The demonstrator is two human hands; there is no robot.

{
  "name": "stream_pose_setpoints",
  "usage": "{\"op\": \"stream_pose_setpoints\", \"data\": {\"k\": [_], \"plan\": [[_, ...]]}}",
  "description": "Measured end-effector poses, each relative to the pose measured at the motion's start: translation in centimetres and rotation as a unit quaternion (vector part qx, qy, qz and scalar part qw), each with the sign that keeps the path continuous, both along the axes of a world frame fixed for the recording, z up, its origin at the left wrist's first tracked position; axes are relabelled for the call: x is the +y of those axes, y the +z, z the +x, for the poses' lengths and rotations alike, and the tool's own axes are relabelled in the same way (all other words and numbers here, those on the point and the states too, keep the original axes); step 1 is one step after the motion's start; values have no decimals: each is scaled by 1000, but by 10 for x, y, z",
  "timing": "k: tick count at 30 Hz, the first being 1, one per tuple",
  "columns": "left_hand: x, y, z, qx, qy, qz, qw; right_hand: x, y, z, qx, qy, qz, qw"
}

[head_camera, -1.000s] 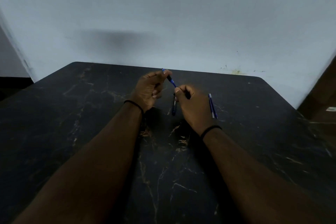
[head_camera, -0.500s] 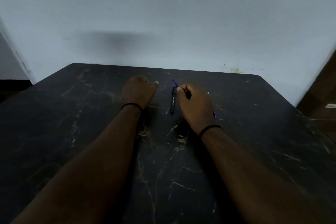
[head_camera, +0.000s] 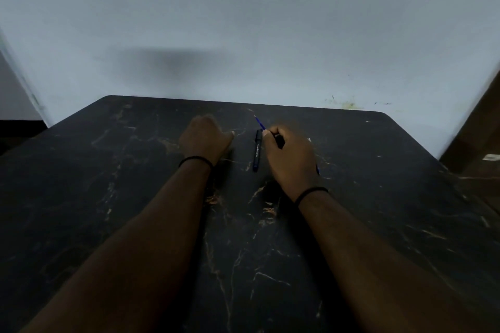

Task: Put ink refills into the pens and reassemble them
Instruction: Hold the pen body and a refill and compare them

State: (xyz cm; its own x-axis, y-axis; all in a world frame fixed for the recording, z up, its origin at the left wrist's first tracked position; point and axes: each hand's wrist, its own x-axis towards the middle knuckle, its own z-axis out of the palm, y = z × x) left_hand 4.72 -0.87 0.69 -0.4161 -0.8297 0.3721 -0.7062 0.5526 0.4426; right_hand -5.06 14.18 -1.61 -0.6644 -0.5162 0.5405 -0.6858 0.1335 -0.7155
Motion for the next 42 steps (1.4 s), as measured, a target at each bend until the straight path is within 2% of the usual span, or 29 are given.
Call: {"op": "stream_pose_setpoints", "data": {"k": [2, 4, 6, 11, 14, 16, 23, 29, 33, 37, 40, 42], "plan": [[3, 0, -2, 92, -27, -9, 995, -1, 1, 2, -6, -4, -28, 1000], [11, 0, -7, 175, -70, -43, 981, -1, 4, 2, 6, -17, -95, 995], [24, 0, -13, 211, -140, -88, 963, -3, 7, 0, 20, -43, -150, 988], [41, -3, -21, 182, -283, -123, 933, -2, 13, -5, -36, -73, -243, 967], [46, 0, -23, 124, -327, -148, 925, -1, 16, -7, -66, -52, -277, 957], [49, 1, -24, 114, -339, -160, 920, -1, 18, -6, -87, -35, -284, 954], [61, 3, -24, 126, -345, -180, 913, -3, 23, 1, -132, 18, -287, 948], [62, 5, -28, 82, -311, -166, 932, -3, 24, 6, -145, 37, -282, 948], [52, 0, -27, 93, -256, -190, 943, -1, 31, 11, -127, 9, -326, 937], [44, -1, -26, 93, -182, -182, 962, 7, 46, 8, -110, -1, -404, 908], [43, -1, -26, 102, -168, -177, 964, 14, 54, -6, -122, -25, -436, 891], [42, -3, -27, 107, -177, -169, 964, 19, 52, -21, -126, -60, -424, 895]]}}
